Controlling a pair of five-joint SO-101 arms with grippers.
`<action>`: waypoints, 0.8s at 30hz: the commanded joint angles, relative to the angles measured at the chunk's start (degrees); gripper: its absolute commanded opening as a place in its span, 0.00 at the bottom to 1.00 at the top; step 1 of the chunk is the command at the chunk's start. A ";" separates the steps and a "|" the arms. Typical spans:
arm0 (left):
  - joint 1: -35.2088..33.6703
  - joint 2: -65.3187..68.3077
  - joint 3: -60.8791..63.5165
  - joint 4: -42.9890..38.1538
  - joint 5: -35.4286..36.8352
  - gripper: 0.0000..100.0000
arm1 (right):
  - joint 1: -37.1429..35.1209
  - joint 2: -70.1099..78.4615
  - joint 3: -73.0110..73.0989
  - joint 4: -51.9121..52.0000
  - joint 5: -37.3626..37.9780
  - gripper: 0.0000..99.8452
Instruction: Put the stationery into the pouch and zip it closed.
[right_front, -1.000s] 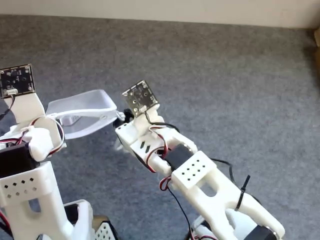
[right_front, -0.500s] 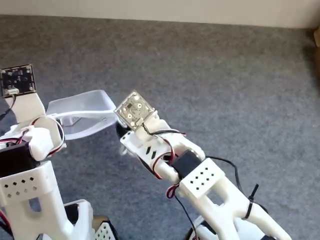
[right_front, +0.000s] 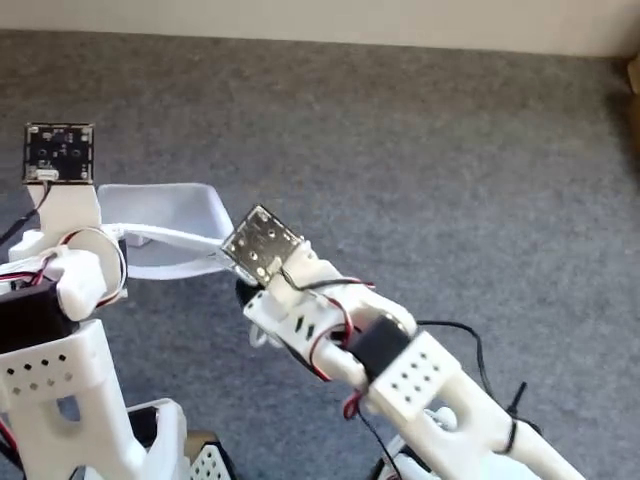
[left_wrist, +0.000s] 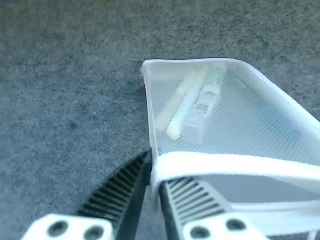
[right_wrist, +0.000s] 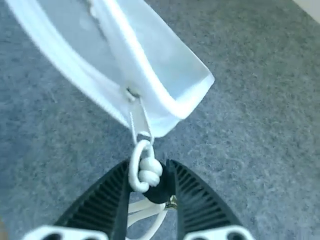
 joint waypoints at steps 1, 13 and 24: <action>-0.31 -0.04 -5.14 -3.08 -2.55 0.04 | -2.68 -8.04 -1.80 4.97 0.70 0.00; 10.07 -0.04 -4.79 -4.48 -2.64 0.17 | -6.11 -18.33 7.34 9.89 0.70 0.00; 24.48 0.40 -5.32 -4.75 -2.46 0.18 | -6.02 -33.01 19.03 6.11 0.70 0.00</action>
